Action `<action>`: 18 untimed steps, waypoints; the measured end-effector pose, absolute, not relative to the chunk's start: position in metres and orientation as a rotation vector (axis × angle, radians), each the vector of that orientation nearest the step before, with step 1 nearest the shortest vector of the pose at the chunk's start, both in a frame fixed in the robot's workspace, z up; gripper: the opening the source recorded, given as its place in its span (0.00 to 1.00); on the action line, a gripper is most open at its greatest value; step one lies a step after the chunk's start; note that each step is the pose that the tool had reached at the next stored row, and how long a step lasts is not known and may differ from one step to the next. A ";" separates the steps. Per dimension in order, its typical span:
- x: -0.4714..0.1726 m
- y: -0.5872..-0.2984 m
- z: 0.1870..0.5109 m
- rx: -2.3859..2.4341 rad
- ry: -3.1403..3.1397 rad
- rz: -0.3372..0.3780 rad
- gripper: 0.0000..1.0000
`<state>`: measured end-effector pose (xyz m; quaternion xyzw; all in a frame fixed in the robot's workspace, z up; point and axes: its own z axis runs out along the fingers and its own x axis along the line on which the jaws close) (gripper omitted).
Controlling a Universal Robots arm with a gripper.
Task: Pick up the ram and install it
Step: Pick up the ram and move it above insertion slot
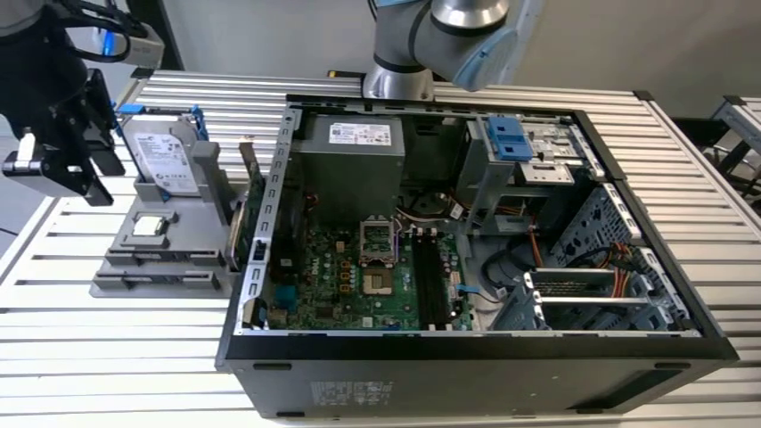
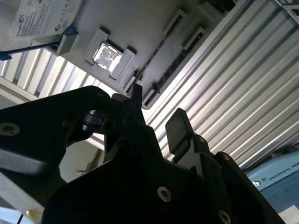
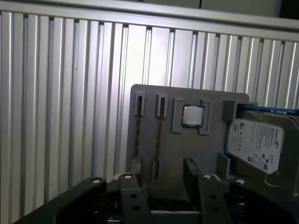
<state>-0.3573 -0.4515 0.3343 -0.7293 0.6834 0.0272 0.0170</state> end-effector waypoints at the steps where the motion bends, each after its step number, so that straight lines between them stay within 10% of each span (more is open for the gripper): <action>1: -0.357 -0.452 0.334 -2.267 2.124 0.085 1.00; 18: -0.353 -0.452 0.292 -2.256 2.137 0.085 1.00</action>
